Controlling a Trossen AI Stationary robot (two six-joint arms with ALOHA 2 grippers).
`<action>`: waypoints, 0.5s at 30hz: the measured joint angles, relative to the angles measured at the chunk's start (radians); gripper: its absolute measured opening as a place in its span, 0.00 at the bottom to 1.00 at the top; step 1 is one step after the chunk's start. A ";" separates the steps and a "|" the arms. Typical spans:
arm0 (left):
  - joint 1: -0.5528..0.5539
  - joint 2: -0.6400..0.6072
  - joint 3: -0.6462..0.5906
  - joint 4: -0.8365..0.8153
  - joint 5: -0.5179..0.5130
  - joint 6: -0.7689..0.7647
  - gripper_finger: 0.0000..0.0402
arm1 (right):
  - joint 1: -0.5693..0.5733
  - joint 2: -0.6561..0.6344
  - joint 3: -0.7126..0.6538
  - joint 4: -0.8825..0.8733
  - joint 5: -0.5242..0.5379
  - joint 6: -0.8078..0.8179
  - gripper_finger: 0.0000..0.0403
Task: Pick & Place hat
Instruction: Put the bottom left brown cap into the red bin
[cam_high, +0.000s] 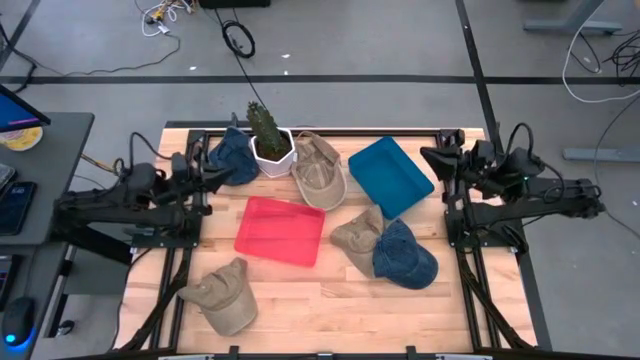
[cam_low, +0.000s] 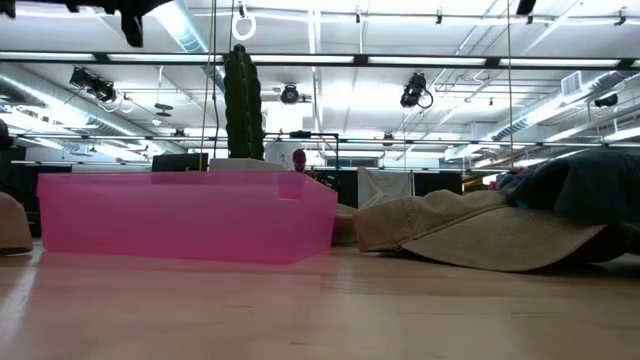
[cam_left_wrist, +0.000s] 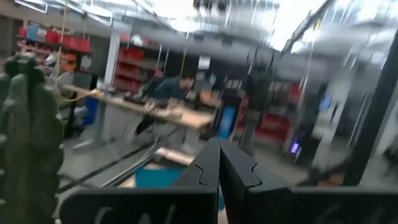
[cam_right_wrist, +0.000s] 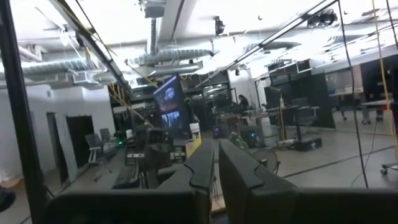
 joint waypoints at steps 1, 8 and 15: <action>0.000 0.025 0.033 -0.048 0.000 0.019 0.01 | 0.000 0.013 0.016 -0.013 0.000 0.000 0.07; 0.000 0.149 0.248 -0.291 0.000 0.127 0.01 | 0.000 0.087 0.113 -0.105 -0.005 0.253 0.07; 0.000 0.201 0.435 -0.469 0.001 0.237 0.01 | 0.001 0.164 0.244 -0.272 -0.092 0.351 0.07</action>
